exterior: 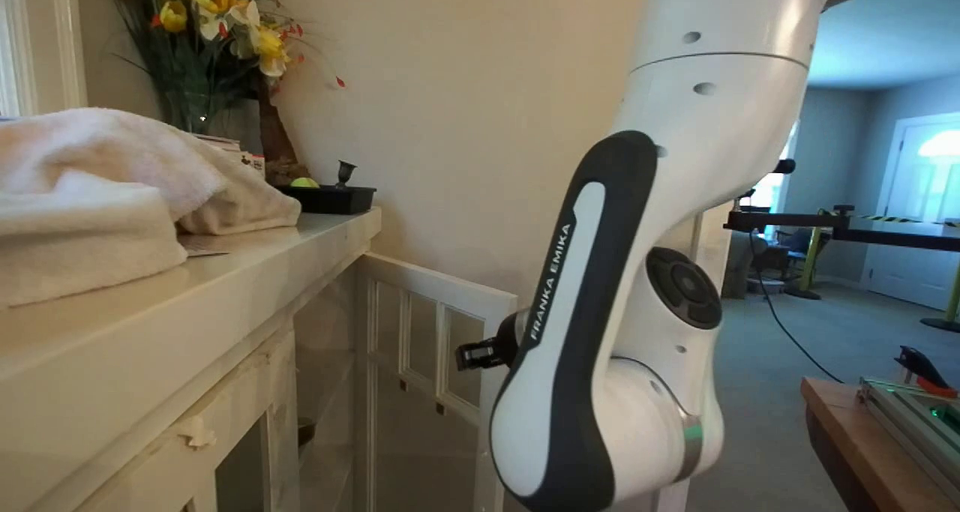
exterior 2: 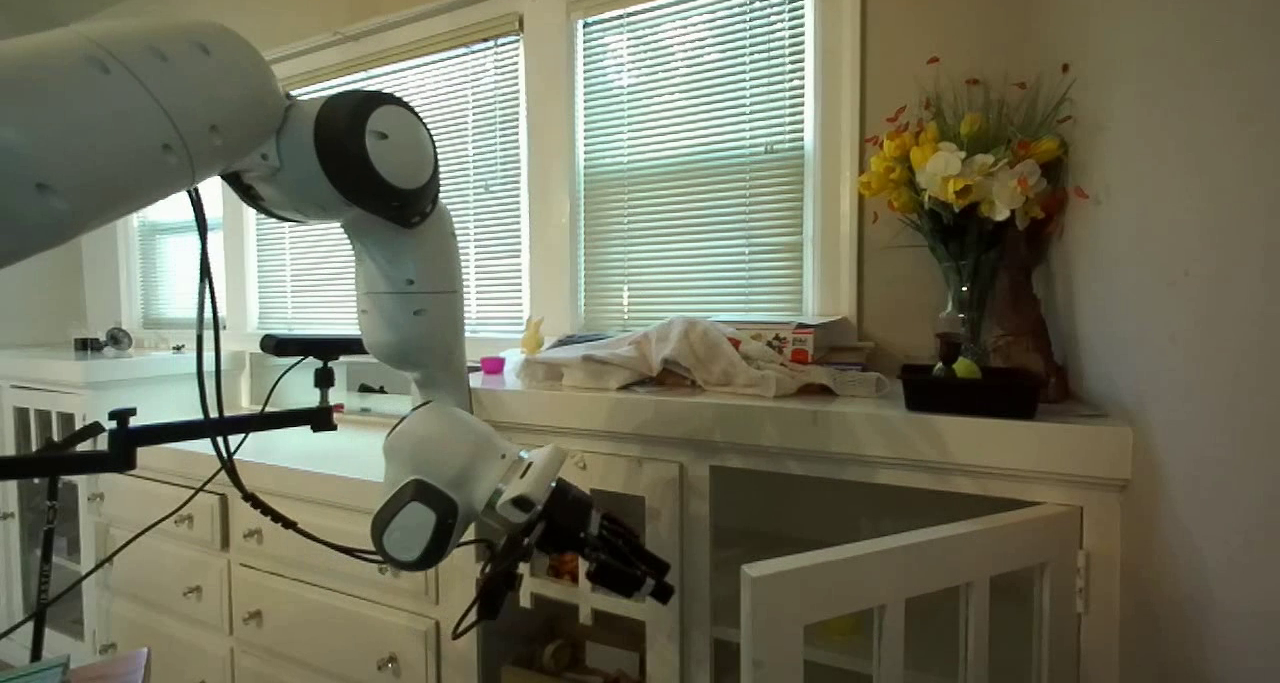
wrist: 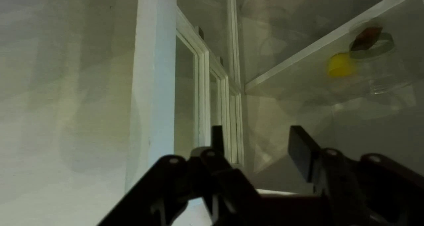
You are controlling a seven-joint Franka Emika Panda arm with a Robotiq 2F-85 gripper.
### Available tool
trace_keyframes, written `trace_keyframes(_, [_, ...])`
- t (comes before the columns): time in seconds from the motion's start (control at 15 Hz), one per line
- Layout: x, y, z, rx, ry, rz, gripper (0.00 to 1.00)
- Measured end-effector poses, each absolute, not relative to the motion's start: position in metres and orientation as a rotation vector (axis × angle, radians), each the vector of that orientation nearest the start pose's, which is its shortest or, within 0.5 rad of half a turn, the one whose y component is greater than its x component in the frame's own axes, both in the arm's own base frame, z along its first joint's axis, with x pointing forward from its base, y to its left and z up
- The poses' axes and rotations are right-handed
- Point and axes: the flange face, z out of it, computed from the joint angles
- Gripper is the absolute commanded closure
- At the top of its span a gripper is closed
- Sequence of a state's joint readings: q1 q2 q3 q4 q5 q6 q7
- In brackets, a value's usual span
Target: Open the right side of the bottom cabinet drawer
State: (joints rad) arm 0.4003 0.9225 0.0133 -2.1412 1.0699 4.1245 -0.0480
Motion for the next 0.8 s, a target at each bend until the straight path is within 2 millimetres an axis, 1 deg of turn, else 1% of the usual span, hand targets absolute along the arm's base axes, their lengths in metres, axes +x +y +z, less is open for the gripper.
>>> trace_keyframes(0.2, [0.523,0.054,0.097,-2.895,0.965,-1.556,0.99])
trace_keyframes(0.33, [0.542,0.038,0.094,-2.906,0.976,-1.523,1.00])
trace_keyframes(0.47, [0.555,0.027,0.092,-2.904,0.996,-1.498,1.00])
trace_keyframes(0.6, [0.563,0.018,0.091,-2.896,1.022,-1.479,1.00])
trace_keyframes(0.8, [0.567,0.001,0.090,-2.887,1.084,-1.459,1.00])
